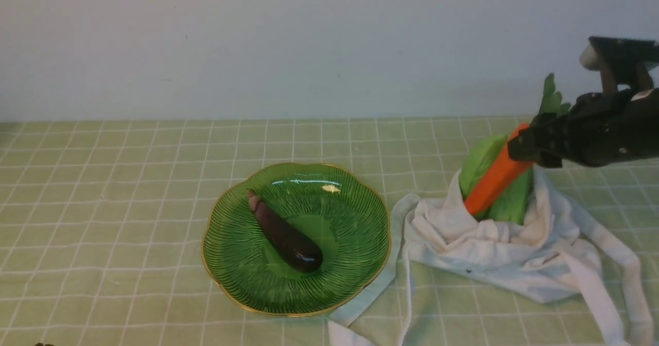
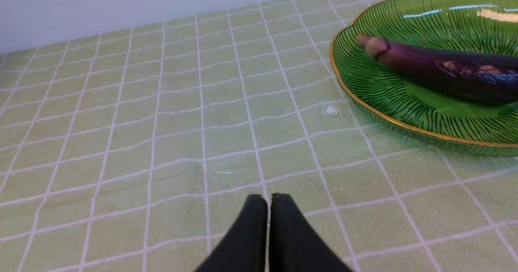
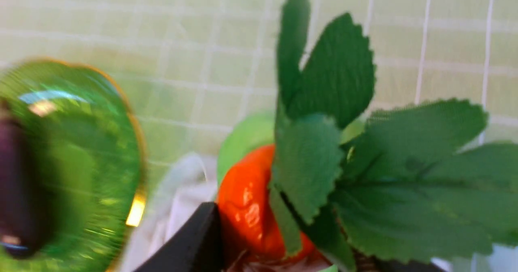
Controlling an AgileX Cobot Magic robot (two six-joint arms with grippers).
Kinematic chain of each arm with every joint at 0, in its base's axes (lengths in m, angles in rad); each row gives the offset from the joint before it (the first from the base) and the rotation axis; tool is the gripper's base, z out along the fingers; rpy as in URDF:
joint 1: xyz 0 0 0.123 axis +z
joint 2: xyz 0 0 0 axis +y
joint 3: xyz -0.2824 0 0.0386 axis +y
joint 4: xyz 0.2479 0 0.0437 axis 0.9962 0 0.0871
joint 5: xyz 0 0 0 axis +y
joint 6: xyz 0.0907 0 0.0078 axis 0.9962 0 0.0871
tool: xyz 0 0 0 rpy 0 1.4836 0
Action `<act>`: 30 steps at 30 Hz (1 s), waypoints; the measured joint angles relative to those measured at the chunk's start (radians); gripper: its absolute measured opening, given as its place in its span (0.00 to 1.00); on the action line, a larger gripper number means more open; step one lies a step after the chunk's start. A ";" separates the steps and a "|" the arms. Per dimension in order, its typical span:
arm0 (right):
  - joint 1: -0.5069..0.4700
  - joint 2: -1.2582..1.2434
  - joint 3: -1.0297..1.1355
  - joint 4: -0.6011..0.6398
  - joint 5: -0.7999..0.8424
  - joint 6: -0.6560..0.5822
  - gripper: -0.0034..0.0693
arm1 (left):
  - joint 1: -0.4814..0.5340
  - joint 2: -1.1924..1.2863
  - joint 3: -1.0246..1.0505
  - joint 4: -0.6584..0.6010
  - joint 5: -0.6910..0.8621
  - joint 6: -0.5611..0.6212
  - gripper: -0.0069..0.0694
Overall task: Take vegetables from bag on green coffee tablecloth place on plate.
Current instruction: 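Take the carrot out of the cloth bag and place it on the plate with the right gripper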
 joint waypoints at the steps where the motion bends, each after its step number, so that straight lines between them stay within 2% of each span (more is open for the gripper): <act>1: 0.000 -0.032 0.000 0.027 0.007 0.005 0.51 | 0.000 0.000 0.000 0.000 0.000 0.000 0.08; 4: 0.015 -0.088 0.000 0.103 0.012 -0.007 0.51 | 0.000 0.000 0.000 0.000 0.000 0.000 0.08; 6: 0.044 -0.130 0.000 0.158 0.003 -0.058 0.51 | 0.000 0.000 0.000 0.000 0.000 0.000 0.08; 8: 0.102 -0.158 0.000 0.250 -0.022 -0.137 0.51 | 0.000 0.000 0.000 0.000 0.000 0.000 0.08; 9: 0.102 -0.159 0.000 0.250 -0.024 -0.137 0.51 | 0.000 0.000 0.000 0.000 0.000 0.000 0.08; 14: 0.244 -0.102 -0.001 0.379 -0.033 -0.252 0.51 | 0.000 0.000 0.000 0.000 0.000 0.000 0.08; 18: 0.357 0.038 -0.028 0.384 -0.022 -0.347 0.51 | 0.000 0.000 0.000 0.000 0.000 0.000 0.08; 22: 0.395 0.154 -0.076 0.376 -0.016 -0.363 0.51 | 0.000 0.000 0.000 0.000 0.000 0.000 0.08; 30: 0.404 0.357 -0.159 0.249 -0.014 -0.261 0.51 | 0.000 0.000 0.000 0.000 0.000 0.000 0.08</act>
